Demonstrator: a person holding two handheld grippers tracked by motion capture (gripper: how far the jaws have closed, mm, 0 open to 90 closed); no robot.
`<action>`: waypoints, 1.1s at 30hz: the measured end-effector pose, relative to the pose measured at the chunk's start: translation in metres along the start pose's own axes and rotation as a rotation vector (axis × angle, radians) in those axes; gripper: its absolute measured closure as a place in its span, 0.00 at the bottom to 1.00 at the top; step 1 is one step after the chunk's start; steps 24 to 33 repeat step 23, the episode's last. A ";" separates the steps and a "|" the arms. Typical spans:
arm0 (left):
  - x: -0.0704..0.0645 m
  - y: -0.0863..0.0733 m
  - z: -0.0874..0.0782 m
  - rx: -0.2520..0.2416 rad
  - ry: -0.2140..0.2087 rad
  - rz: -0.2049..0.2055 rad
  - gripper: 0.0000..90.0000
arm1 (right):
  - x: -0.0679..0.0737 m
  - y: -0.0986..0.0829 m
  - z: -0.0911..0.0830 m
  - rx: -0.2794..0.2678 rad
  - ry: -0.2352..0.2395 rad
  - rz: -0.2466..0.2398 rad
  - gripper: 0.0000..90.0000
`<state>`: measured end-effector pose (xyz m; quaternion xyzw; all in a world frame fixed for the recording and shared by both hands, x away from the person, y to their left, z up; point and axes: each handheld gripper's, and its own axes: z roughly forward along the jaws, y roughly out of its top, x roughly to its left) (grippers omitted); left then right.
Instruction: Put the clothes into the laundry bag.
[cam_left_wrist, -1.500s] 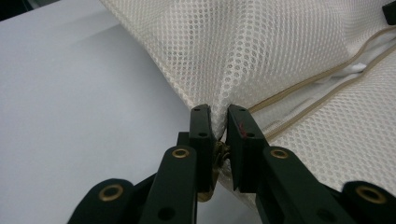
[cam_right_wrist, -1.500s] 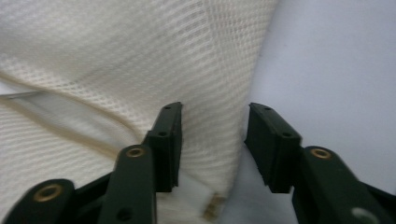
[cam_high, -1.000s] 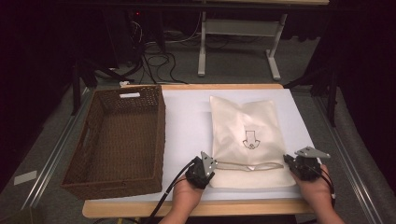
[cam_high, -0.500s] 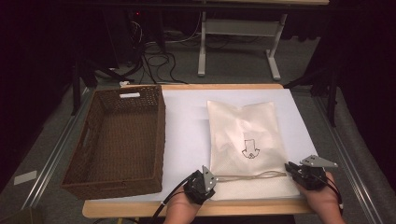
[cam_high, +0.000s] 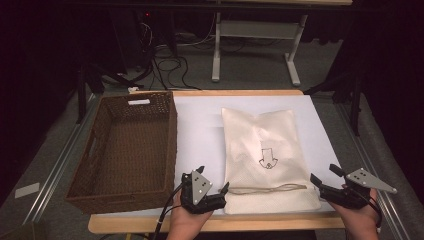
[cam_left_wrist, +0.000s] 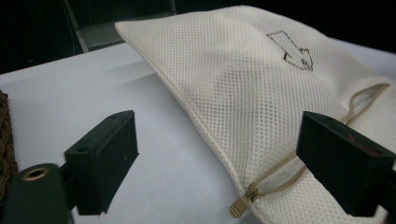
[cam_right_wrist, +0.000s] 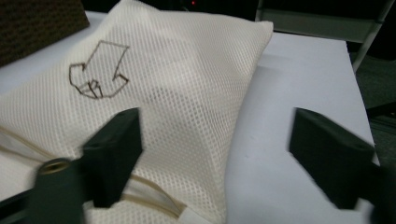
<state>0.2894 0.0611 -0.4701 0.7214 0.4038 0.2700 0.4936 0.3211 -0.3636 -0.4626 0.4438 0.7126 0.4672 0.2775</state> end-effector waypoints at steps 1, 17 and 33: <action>0.000 0.001 -0.001 0.002 0.005 0.006 0.00 | 0.001 0.001 0.001 -0.003 0.001 0.006 0.04; 0.004 0.001 0.004 0.070 0.023 0.019 0.00 | 0.007 0.005 -0.003 -0.026 0.007 -0.022 0.00; 0.007 0.001 0.004 0.071 0.029 0.007 0.00 | 0.007 0.005 -0.003 -0.033 0.005 -0.022 0.00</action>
